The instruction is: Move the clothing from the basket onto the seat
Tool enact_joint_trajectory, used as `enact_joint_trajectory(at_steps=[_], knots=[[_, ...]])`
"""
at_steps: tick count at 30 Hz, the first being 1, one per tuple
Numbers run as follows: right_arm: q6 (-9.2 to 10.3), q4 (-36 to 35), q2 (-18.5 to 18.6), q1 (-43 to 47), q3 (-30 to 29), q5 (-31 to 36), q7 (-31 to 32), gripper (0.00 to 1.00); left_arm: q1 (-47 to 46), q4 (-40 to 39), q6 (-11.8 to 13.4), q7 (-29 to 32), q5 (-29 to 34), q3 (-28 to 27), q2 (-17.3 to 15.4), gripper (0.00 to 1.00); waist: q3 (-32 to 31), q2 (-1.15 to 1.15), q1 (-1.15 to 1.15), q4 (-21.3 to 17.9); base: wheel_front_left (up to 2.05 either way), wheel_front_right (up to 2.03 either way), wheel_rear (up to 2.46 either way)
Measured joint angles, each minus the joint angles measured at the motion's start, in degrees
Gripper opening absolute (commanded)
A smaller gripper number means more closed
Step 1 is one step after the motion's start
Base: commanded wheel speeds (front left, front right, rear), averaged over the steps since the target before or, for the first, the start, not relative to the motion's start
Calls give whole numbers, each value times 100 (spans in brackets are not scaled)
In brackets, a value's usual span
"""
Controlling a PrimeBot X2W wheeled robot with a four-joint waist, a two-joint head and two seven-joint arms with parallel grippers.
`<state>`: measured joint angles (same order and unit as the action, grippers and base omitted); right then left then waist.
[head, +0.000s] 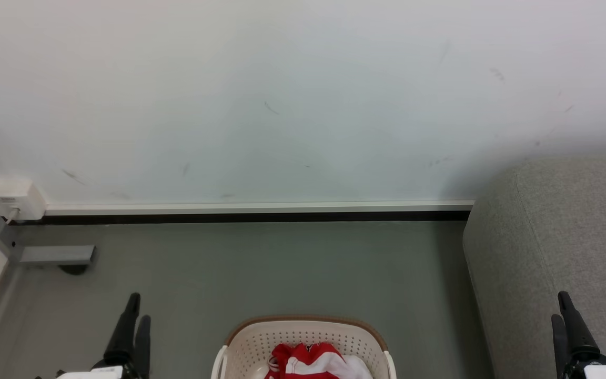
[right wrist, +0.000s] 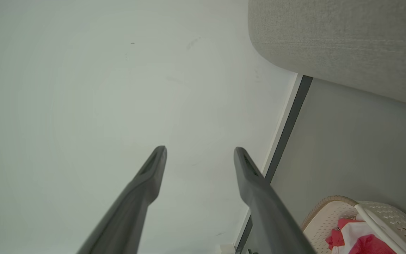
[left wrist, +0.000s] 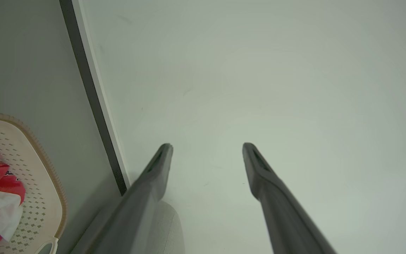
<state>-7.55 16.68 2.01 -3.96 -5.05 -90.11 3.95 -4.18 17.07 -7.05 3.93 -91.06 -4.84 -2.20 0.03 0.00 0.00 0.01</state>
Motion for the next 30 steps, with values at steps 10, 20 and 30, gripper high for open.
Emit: enact_joint_trajectory(at_steps=[10, 20, 30], knots=[[0, -203, 3, 2, 70, 1054, -257, 100, 0, -26, 2, -253, 522, 88, -1, 100, 9, 0, 0, 1, 0, 0, 0], [0, -564, 8, 14, 154, 2451, -512, 100, 1, -394, 225, -511, 1838, 212, -4, 100, 40, 0, 0, 8, 0, 0, 0], [0, -710, 11, 57, 360, 3738, -708, 100, 1, -460, 510, -711, 3015, 544, -7, 100, 55, 0, 0, 22, 0, 0, 0]])
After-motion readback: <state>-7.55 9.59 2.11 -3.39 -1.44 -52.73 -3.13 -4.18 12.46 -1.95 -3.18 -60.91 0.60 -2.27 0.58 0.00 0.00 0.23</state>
